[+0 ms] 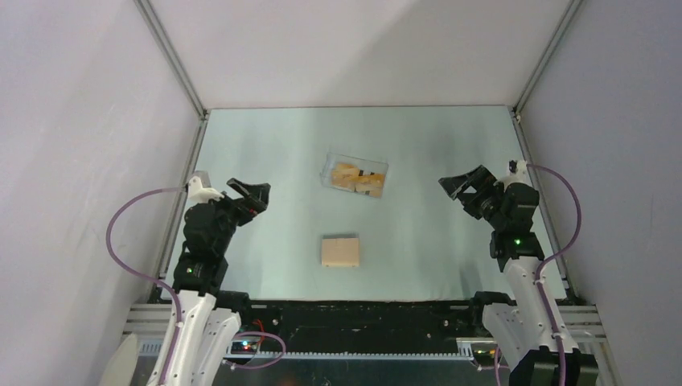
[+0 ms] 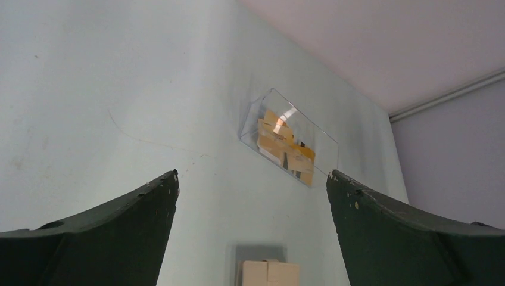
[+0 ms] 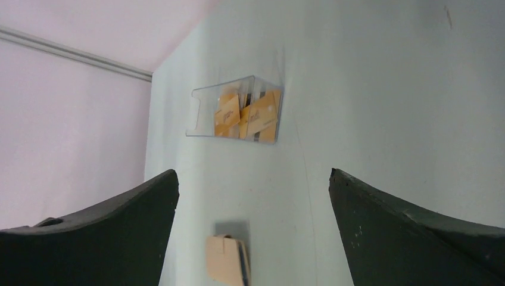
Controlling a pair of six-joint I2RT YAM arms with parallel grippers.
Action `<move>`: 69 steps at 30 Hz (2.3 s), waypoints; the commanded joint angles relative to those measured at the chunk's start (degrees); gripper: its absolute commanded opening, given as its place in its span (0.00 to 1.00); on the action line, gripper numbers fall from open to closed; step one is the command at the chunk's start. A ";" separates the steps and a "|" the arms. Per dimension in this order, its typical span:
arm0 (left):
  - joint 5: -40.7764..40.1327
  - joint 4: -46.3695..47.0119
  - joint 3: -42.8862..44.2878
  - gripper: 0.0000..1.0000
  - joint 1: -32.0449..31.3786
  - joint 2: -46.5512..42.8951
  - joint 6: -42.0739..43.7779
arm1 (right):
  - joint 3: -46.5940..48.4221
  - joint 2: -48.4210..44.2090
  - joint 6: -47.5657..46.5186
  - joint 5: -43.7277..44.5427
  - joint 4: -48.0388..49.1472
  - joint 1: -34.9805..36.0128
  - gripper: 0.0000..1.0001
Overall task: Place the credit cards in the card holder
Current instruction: Pick up the card holder from the center of the board.
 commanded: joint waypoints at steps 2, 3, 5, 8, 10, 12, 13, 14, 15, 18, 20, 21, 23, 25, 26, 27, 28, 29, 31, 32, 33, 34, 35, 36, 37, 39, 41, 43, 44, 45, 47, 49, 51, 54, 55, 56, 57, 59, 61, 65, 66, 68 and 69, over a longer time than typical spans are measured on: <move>5.94 -0.14 0.61 0.98 0.34 2.04 -2.05 | 2.08 -0.84 4.28 -4.49 -2.51 -0.97 1.00; 6.41 -0.12 0.58 0.98 0.35 3.02 -2.20 | 2.08 -0.87 3.91 -4.97 -2.62 -0.92 1.00; 7.87 -0.18 0.32 0.98 0.37 4.49 -2.83 | 2.08 -0.78 3.67 -6.09 -3.48 -0.91 1.00; 9.61 -0.17 -0.28 0.98 0.35 6.47 -3.85 | 2.10 -0.11 2.77 -7.74 -5.68 -0.82 1.00; 12.39 -0.16 -0.82 0.98 0.32 8.64 -4.36 | 2.15 0.36 1.12 -8.04 -7.19 0.07 1.00; 15.36 -0.12 -1.57 0.98 0.34 10.52 -5.06 | 2.57 1.25 -0.77 -6.58 -9.68 2.51 1.00; 16.61 -0.16 -2.13 0.98 0.37 11.15 -5.30 | 2.68 1.67 -1.77 -6.06 -10.30 5.35 1.00; 18.82 -0.10 -2.51 0.98 0.38 12.59 -5.98 | 2.91 2.78 -2.03 -5.14 -11.37 6.79 1.00; 19.83 -0.11 -3.38 0.98 0.27 13.24 -6.59 | 3.08 3.40 -2.04 -3.83 -11.80 10.13 1.00; 23.64 -0.09 -4.99 0.96 -1.83 17.50 -8.79 | 3.18 7.36 0.21 -1.50 -12.14 19.67 1.00; 24.69 -0.15 -5.31 0.94 -4.77 20.49 -9.11 | 3.22 10.23 2.34 -0.33 -11.49 25.23 1.00; 24.60 -0.18 -5.33 0.93 -6.11 21.50 -9.34 | 3.22 12.17 3.18 0.30 -11.16 26.97 1.00; 23.70 -0.09 -5.15 0.93 -9.86 24.37 -10.42 | 3.23 14.90 5.48 1.32 -9.07 31.63 0.98; 22.82 -0.03 -4.90 0.91 -13.14 28.17 -11.93 | 3.23 17.72 7.49 2.07 -6.89 35.59 0.95; 22.45 -0.07 -4.77 0.89 -14.95 29.16 -12.25 | 3.23 18.70 8.96 2.05 -6.00 37.68 0.92; 21.84 -0.04 -4.41 0.89 -15.72 31.31 -12.66 | 3.23 20.79 9.65 1.77 -4.04 38.56 0.90; 21.65 -0.07 -4.17 0.87 -17.05 32.36 -12.83 | 3.23 21.86 11.14 1.50 -3.04 40.18 0.86; 21.16 -0.04 -3.84 0.86 -17.56 34.38 -12.88 | 3.18 24.13 11.85 0.80 -0.90 40.77 0.84; 20.62 -0.06 -3.24 0.84 -18.69 37.09 -12.65 | 3.22 27.40 13.73 0.11 2.80 42.46 0.79; 20.38 -0.10 -2.77 0.83 -19.26 37.88 -12.56 | 3.22 29.43 14.65 -0.19 3.85 43.33 0.76; 19.92 0.00 -2.47 0.83 -19.55 39.34 -12.26 | 3.22 30.35 15.45 -0.40 5.74 44.03 0.74; 19.76 0.08 -1.85 0.82 -20.09 39.98 -12.10 | 3.23 32.19 15.84 -0.82 7.09 44.24 0.71; 19.78 0.24 -1.44 0.81 -20.36 41.27 -11.73 | 3.23 33.00 16.54 -1.16 8.51 44.52 0.69; 19.90 0.37 -0.76 0.81 -20.89 41.86 -11.53 | 3.23 34.58 16.74 -1.91 9.26 44.66 0.66; 19.89 0.49 -0.46 0.81 -21.06 43.04 -11.25 | 3.23 35.35 17.20 -2.23 10.59 44.74 0.65; 19.98 1.11 0.18 0.76 -21.92 44.51 -11.17 | 3.23 36.84 17.56 -2.76 12.08 44.73 0.63; 20.30 1.97 0.94 0.70 -22.65 46.06 -11.12 | 3.20 37.67 17.66 -2.71 12.94 44.75 0.63; 20.37 2.37 1.94 0.66 -23.27 47.66 -11.01 | 3.22 38.21 17.81 -2.50 13.72 44.75 0.63; 20.36 2.53 2.50 0.65 -23.44 48.59 -10.99 | 3.22 38.79 17.82 -2.66 14.69 44.77 0.63; 20.25 2.62 2.76 0.63 -23.68 49.09 -11.03 | 3.23 39.16 17.98 -2.87 15.25 44.85 0.63; 20.24 2.76 3.46 0.56 -24.03 50.58 -10.96 | 3.28 40.66 18.22 -3.28 16.49 44.80 0.63; 20.41 2.86 4.24 0.45 -24.38 51.89 -10.56 | 3.36 41.39 18.29 -4.11 17.03 44.68 0.63; 20.45 2.93 4.83 0.33 -24.66 52.56 -10.04 | 3.40 41.11 17.78 -4.39 16.44 44.44 0.65; 20.42 2.96 5.28 0.15 -24.81 51.23 -8.44 | 3.91 39.02 15.44 -5.00 12.81 42.85 0.67; 19.93 2.96 5.31 0.07 -24.88 50.45 -8.08 | 4.43 37.23 14.61 -5.33 11.50 42.46 0.70; 19.68 2.94 5.35 0.04 -24.91 48.68 -7.36 | 4.75 36.23 12.78 -5.39 8.77 41.55 0.72; 19.00 2.95 5.33 0.01 -25.04 47.46 -6.97 | 5.30 33.83 11.70 -5.21 7.28 41.15 0.79; 18.17 2.89 5.11 0.00 -25.19 43.62 -5.80 | 5.93 30.10 8.62 -5.07 3.64 39.89 0.88; 18.12 2.94 4.93 0.00 -25.37 38.52 -4.50 | 6.18 26.71 6.43 -6.07 1.21 38.51 0.95; 19.43 3.01 4.33 0.00 -25.59 31.31 -3.02 | 6.23 22.33 5.21 -12.40 0.96 35.21 0.99; 19.96 3.03 4.24 0.00 -25.62 30.07 -3.13 | 6.24 21.32 5.38 -13.91 0.95 35.04 0.99; 20.88 3.31 4.14 0.00 -25.62 26.78 -3.72 | 6.22 20.47 6.37 -16.70 1.48 34.86 0.99; 21.17 3.56 4.19 0.00 -25.58 24.68 -4.18 | 6.26 20.29 7.36 -17.49 2.47 35.15 0.99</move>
